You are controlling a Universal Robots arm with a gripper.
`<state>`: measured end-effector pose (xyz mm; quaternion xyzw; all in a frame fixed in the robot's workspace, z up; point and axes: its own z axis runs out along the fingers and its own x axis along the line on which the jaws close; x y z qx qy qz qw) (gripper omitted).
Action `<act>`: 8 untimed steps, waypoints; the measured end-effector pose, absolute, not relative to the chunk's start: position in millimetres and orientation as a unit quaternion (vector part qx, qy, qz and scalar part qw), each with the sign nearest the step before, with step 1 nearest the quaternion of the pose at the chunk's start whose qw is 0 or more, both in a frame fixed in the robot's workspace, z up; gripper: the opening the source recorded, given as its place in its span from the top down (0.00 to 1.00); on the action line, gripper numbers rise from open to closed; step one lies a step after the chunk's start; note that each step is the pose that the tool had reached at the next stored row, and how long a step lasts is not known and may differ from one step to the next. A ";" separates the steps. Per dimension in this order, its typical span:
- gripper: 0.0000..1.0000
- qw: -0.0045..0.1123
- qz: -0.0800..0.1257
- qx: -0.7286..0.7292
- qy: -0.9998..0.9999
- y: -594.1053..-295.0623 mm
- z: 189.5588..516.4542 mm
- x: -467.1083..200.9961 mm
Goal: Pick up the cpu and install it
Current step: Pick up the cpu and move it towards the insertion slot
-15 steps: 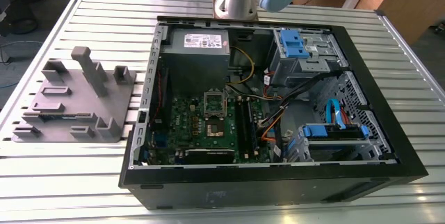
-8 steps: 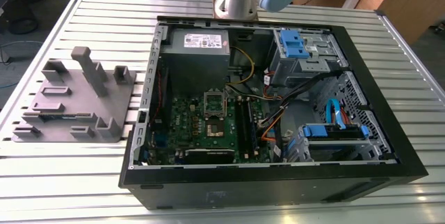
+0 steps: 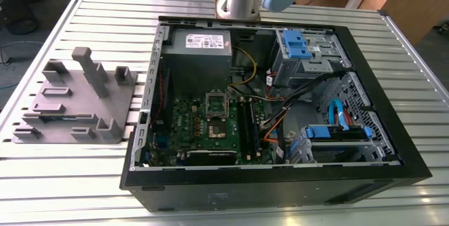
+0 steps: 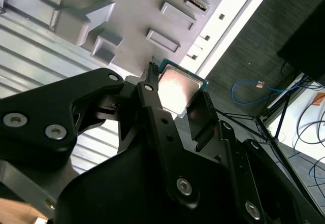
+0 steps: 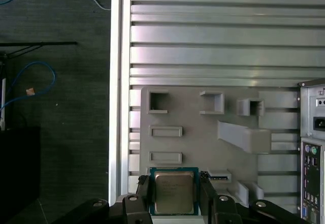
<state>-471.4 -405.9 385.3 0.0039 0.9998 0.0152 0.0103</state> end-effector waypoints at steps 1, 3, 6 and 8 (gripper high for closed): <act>0.53 0.010 0.015 0.004 1.000 -405.9 385.9 -471.4; 0.53 0.010 0.015 0.004 1.000 -405.9 386.9 -471.4; 0.53 0.010 0.015 0.004 1.000 -405.9 388.3 -471.4; 0.53 0.010 0.015 0.004 1.000 -405.9 388.7 -471.4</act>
